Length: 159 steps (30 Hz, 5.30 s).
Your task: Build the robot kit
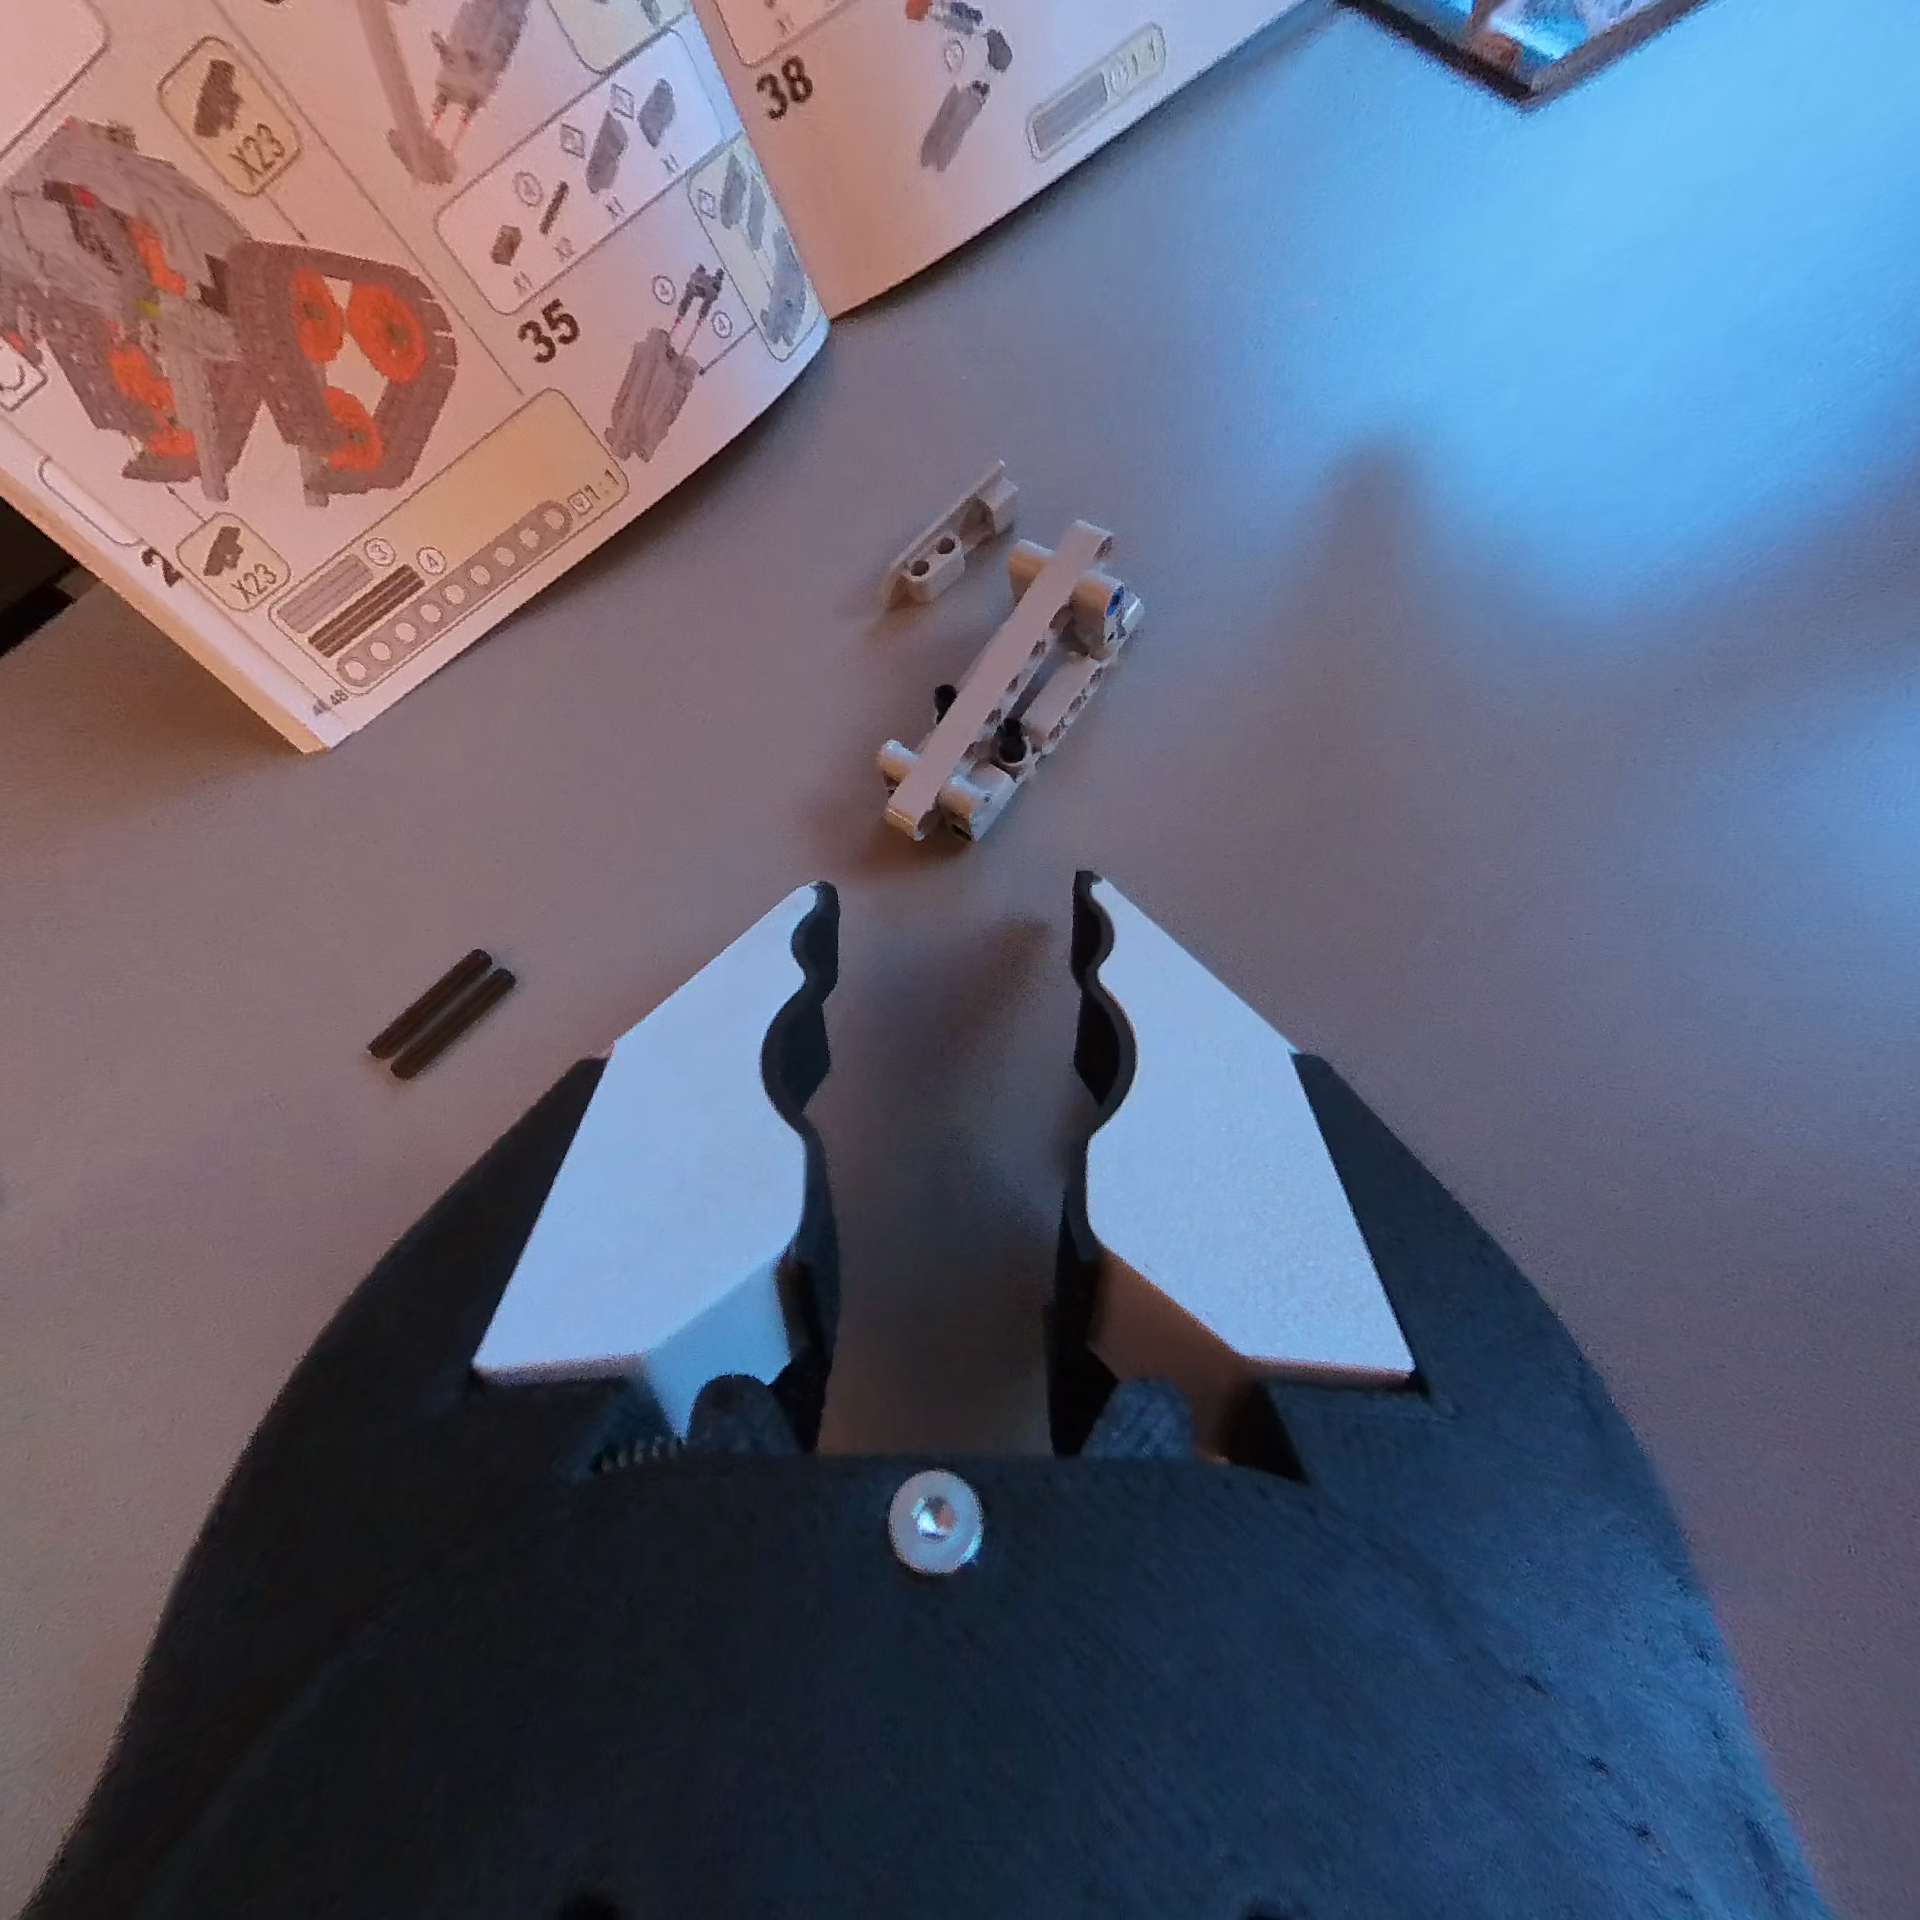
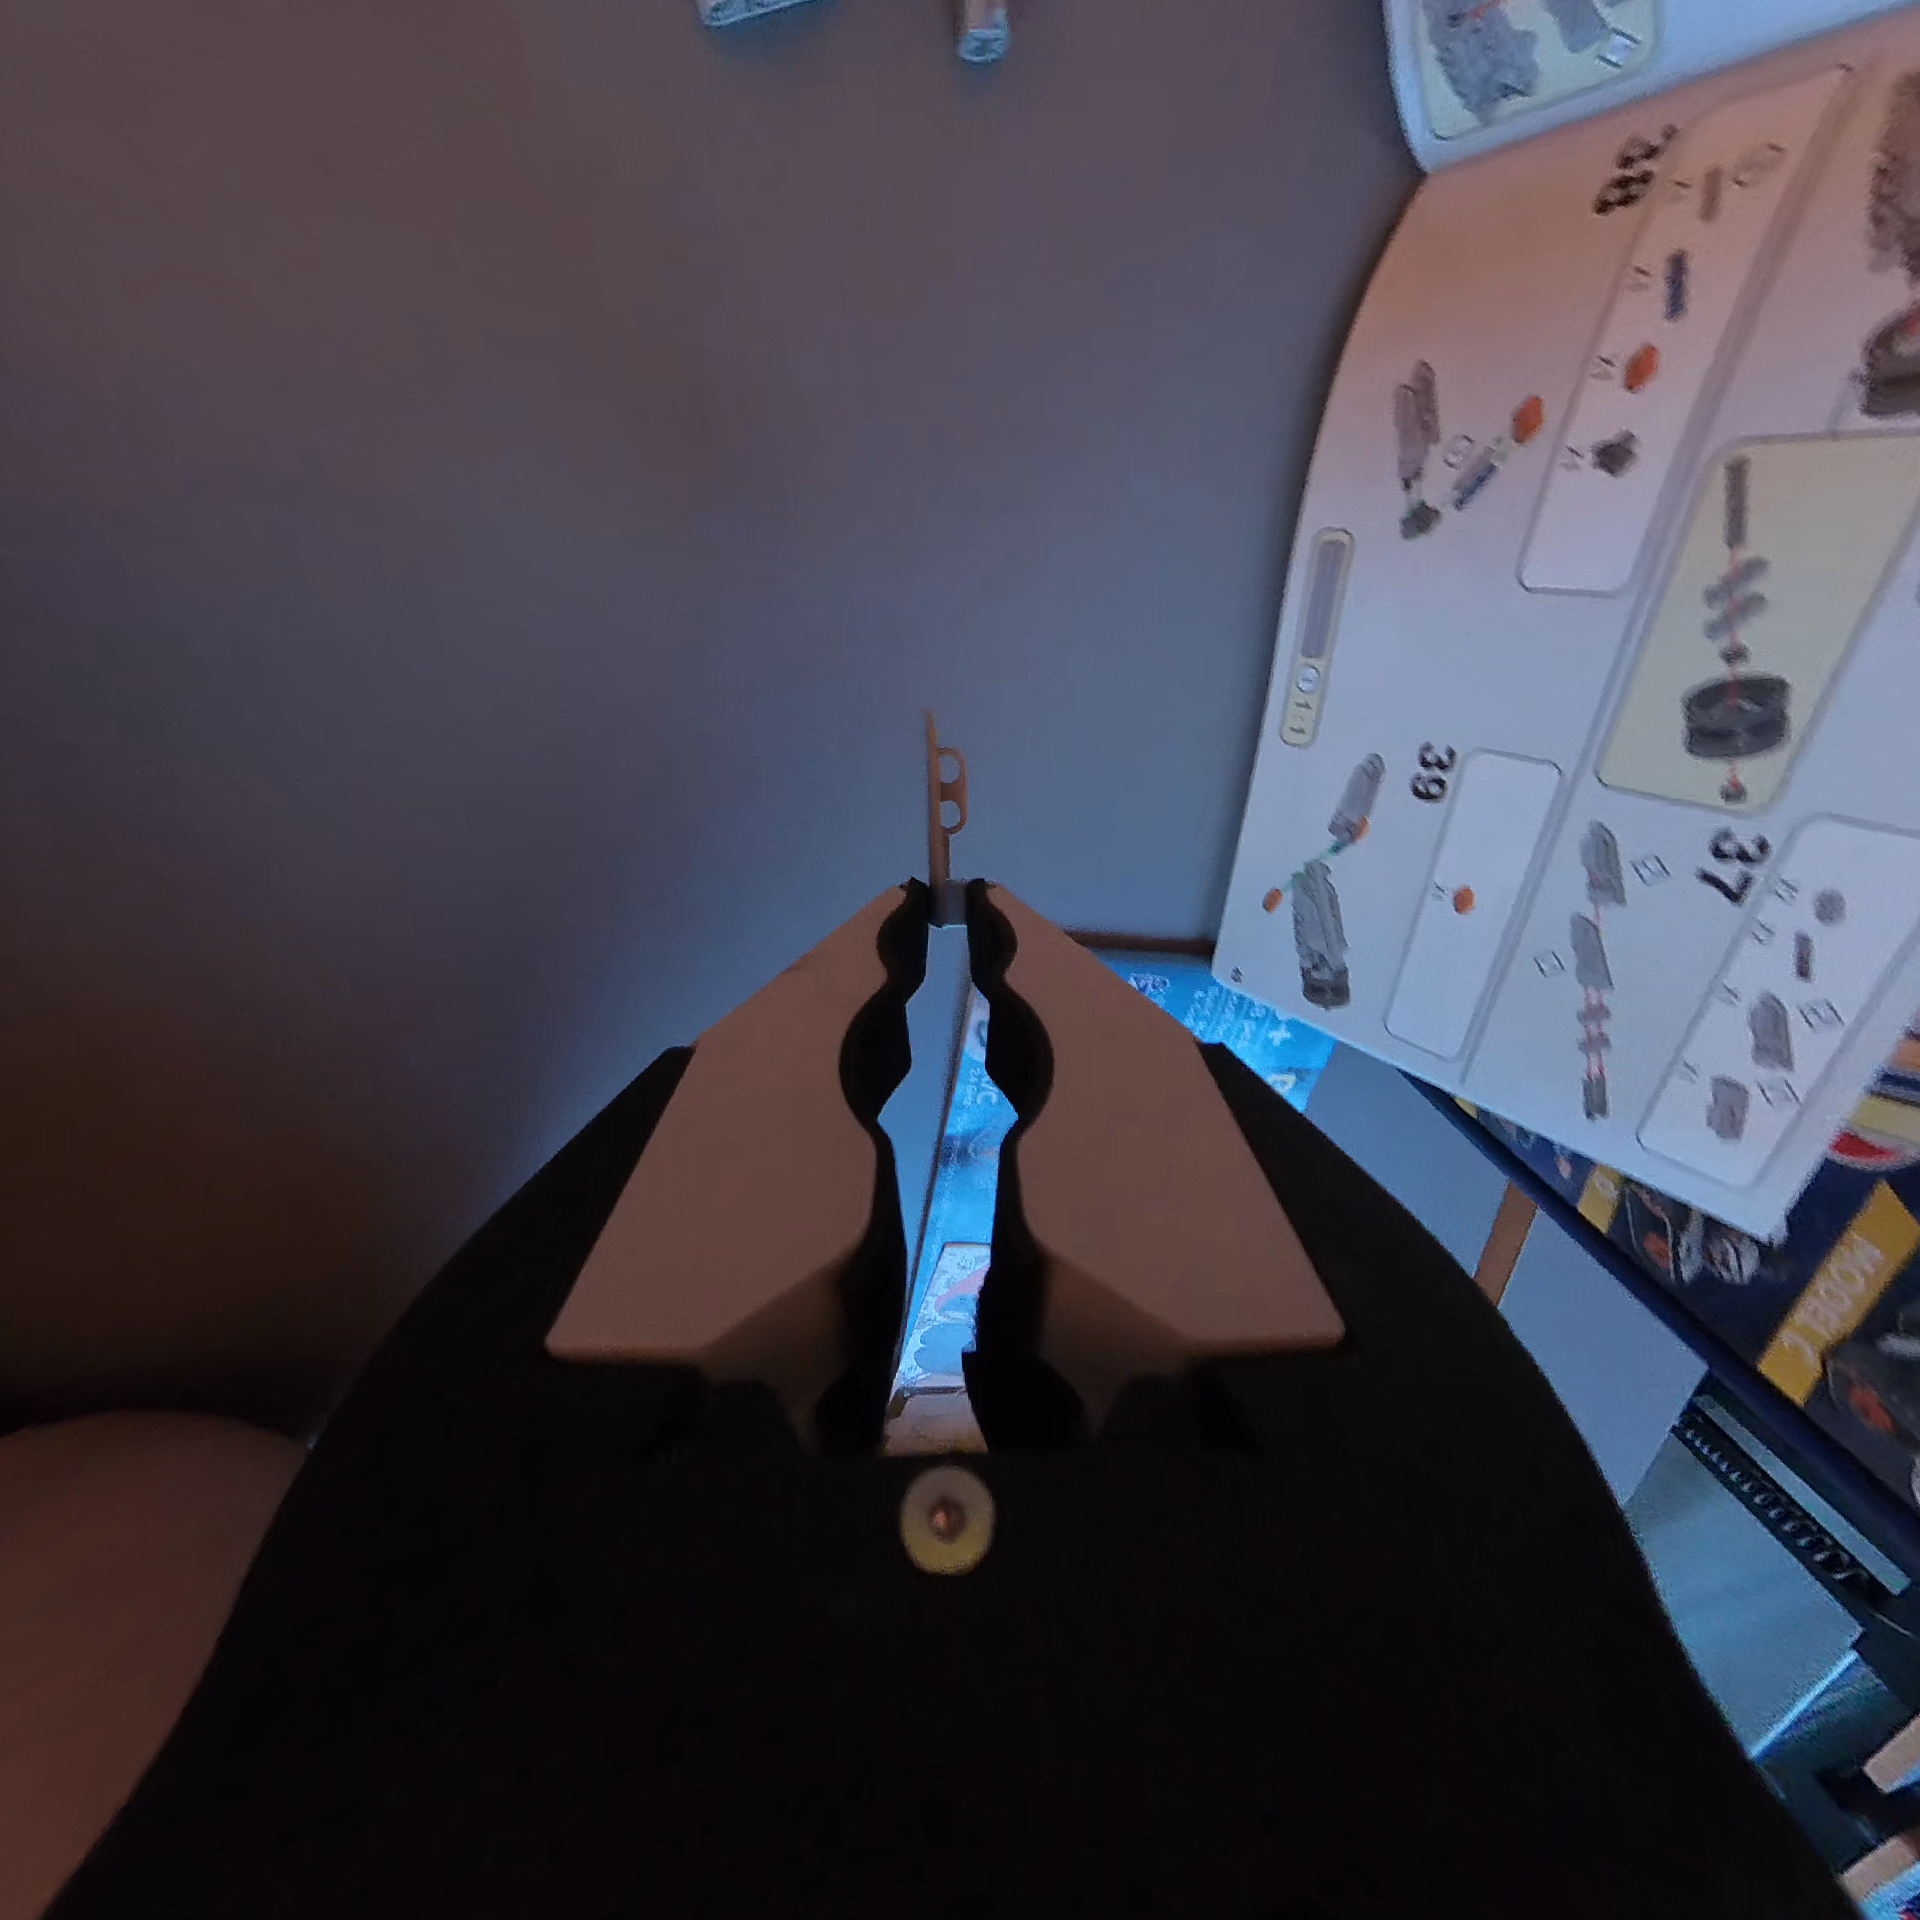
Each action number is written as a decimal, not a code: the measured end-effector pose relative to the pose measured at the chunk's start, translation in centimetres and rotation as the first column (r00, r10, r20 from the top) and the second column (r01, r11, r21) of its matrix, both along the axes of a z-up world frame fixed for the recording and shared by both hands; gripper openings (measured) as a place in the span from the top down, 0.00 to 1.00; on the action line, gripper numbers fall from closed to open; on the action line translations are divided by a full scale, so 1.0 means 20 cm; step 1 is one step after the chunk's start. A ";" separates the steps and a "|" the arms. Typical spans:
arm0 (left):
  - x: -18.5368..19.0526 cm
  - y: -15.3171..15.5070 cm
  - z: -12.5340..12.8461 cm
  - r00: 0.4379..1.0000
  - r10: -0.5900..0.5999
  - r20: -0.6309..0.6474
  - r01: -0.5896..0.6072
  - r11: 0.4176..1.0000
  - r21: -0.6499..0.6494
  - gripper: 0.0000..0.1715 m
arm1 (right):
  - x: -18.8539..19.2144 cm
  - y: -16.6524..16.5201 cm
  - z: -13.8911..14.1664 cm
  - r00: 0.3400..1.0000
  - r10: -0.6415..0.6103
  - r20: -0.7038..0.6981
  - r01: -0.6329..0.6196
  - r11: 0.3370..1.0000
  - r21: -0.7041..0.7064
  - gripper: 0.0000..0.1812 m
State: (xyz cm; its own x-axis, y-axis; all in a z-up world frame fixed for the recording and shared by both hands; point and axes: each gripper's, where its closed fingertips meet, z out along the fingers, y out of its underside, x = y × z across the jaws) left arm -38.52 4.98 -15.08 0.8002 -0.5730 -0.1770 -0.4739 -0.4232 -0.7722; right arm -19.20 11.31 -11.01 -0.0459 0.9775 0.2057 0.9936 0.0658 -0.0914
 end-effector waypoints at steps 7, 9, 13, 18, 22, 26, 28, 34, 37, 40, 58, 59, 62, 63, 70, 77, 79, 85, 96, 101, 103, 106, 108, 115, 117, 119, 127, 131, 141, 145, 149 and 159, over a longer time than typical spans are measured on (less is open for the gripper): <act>0.00 0.00 -0.02 0.998 -0.007 -0.064 0.008 1.000 0.016 0.75 | 0.05 0.00 -0.01 0.999 -0.027 0.019 0.027 0.999 -0.033 0.96; 0.00 0.01 -0.02 0.998 -0.006 -0.057 0.007 1.000 0.012 0.76 | 0.05 0.00 -0.03 0.999 -0.037 0.027 0.038 0.998 -0.044 0.96; -0.01 0.01 -0.03 0.999 0.000 -0.046 0.000 1.000 0.008 0.76 | 0.06 0.01 -0.04 0.999 -0.039 0.029 0.041 0.998 -0.054 0.96; -0.01 0.02 -0.02 0.999 0.008 -0.043 -0.007 1.000 0.014 0.78 | 0.06 0.01 -0.04 0.999 -0.044 0.026 0.045 0.997 -0.058 0.96; -0.01 0.03 0.00 0.999 0.015 -0.030 -0.014 0.999 0.037 0.78 | 0.07 0.01 -0.05 0.998 -0.047 0.033 0.049 0.997 -0.063 0.96; -0.01 0.03 0.02 1.000 0.022 -0.012 -0.021 0.998 0.055 0.78 | 0.07 0.01 -0.05 0.998 -0.048 0.036 0.050 0.997 -0.066 0.96; -0.02 0.04 0.01 1.000 0.021 -0.020 -0.020 0.998 0.053 0.78 | 0.06 0.01 -0.05 0.998 -0.046 0.030 0.048 0.997 -0.066 0.96; -0.02 0.05 0.02 1.000 0.025 -0.013 -0.024 0.998 0.061 0.79 | 0.06 0.01 -0.05 0.999 -0.040 0.028 0.042 0.997 -0.065 0.96; -0.01 0.04 0.03 0.999 0.020 -0.035 -0.017 0.997 0.078 0.80 | 0.06 0.01 -0.04 0.999 -0.042 0.027 0.044 0.997 -0.061 0.96; 0.01 0.04 0.04 0.998 0.006 -0.065 0.000 0.995 0.104 0.80 | 0.06 0.01 -0.03 0.999 -0.040 0.018 0.041 0.997 -0.058 0.96; 0.03 0.03 0.04 0.990 -0.002 -0.142 0.019 0.993 0.117 0.82 | 0.05 0.01 -0.04 0.999 -0.032 0.022 0.034 0.997 -0.063 0.96; 0.03 0.03 0.03 0.989 -0.003 -0.148 0.020 0.994 0.111 0.82 | 0.05 0.01 -0.04 0.999 -0.031 0.025 0.033 0.997 -0.065 0.96; 0.02 0.03 0.01 0.989 -0.002 -0.149 0.017 0.995 0.098 0.82 | 0.05 0.00 -0.05 0.999 -0.028 0.035 0.030 0.997 -0.070 0.96; 0.02 0.03 0.01 0.989 -0.001 -0.146 0.016 0.995 0.096 0.82 | 0.05 0.00 -0.05 0.999 -0.027 0.036 0.029 0.997 -0.071 0.96; 0.01 0.03 0.00 0.990 -0.002 -0.144 0.013 0.997 0.081 0.82 | 0.05 0.00 -0.05 0.999 -0.023 0.032 0.025 0.997 -0.073 0.96; 0.02 0.03 -0.01 0.989 -0.007 -0.148 0.018 0.997 0.069 0.83 | 0.05 0.00 -0.06 0.999 -0.020 0.031 0.022 0.997 -0.078 0.96; 0.02 0.02 -0.02 0.989 -0.009 -0.150 0.019 0.998 0.064 0.83 | 0.05 -0.01 -0.06 0.999 -0.019 0.030 0.021 0.997 -0.078 0.96; 0.02 0.02 -0.02 0.989 -0.012 -0.148 0.021 0.998 0.061 0.83 | 0.04 -0.01 -0.06 0.999 -0.013 0.034 0.016 0.997 -0.078 0.96; 0.02 0.02 -0.02 0.990 -0.014 -0.138 0.021 0.998 0.053 0.83 | 0.01 -0.04 -0.09 0.999 0.021 0.049 -0.017 0.995 -0.094 0.96; 0.02 0.02 -0.02 0.991 -0.009 -0.131 0.016 0.999 0.050 0.83 | 0.00 -0.04 -0.11 0.998 0.026 0.058 -0.021 0.995 -0.099 0.96; 0.02 0.02 -0.02 0.992 -0.009 -0.130 0.016 0.999 0.049 0.83 | 0.00 -0.04 -0.11 0.998 0.031 0.060 -0.024 0.995 -0.101 0.96; 0.02 0.02 -0.03 0.991 -0.013 -0.131 0.020 0.999 0.048 0.84 | 0.00 -0.04 -0.11 0.998 0.032 0.058 -0.026 0.995 -0.101 0.96; 0.02 0.02 -0.03 0.990 -0.018 -0.139 0.026 0.998 0.052 0.87 | 0.00 -0.04 -0.11 0.998 0.031 0.057 -0.025 0.995 -0.101 0.96; 0.02 0.02 -0.03 0.991 -0.014 -0.135 0.021 0.999 0.048 0.86 | -0.09 -0.06 -0.10 0.997 0.071 0.002 -0.070 0.993 -0.098 0.96; 0.02 0.02 -0.03 0.991 -0.014 -0.132 0.020 0.999 0.047 0.86 | -0.22 -0.14 -0.08 0.986 0.144 -0.089 -0.153 0.982 -0.113 0.96; 0.02 0.02 -0.03 0.991 -0.013 -0.130 0.019 0.999 0.044 0.86 | -0.32 -0.22 -0.08 0.963 0.223 -0.149 -0.242 0.963 -0.120 0.96; 0.01 0.01 -0.02 0.993 -0.011 -0.120 0.016 0.999 0.043 0.87 | -0.38 0.02 0.06 0.946 0.046 -0.321 -0.049 0.999 -0.001 0.96; 0.01 0.01 -0.03 0.992 -0.016 -0.123 0.021 0.999 0.035 0.88 | -0.32 0.18 0.13 0.925 -0.048 -0.377 0.074 0.996 0.053 0.96; 0.01 0.00 -0.03 0.992 -0.027 -0.126 0.030 0.999 0.028 0.91 | -0.30 0.11 0.07 0.958 -0.018 -0.287 0.030 0.999 0.038 0.96; 0.01 0.01 0.00 0.996 -0.019 -0.091 0.023 0.999 0.046 0.91 | -0.36 -0.09 0.01 0.961 0.113 -0.253 -0.131 0.990 -0.055 0.96; 0.03 0.01 0.07 0.998 -0.018 0.052 0.016 0.999 0.035 0.91 | -0.44 -0.23 -0.02 0.954 0.190 -0.232 -0.213 0.974 -0.079 0.96; 0.08 -0.04 0.26 0.900 -0.131 0.417 0.116 0.991 0.059 0.85 | -0.55 -0.23 0.11 0.871 0.166 -0.462 -0.246 0.962 -0.118 0.96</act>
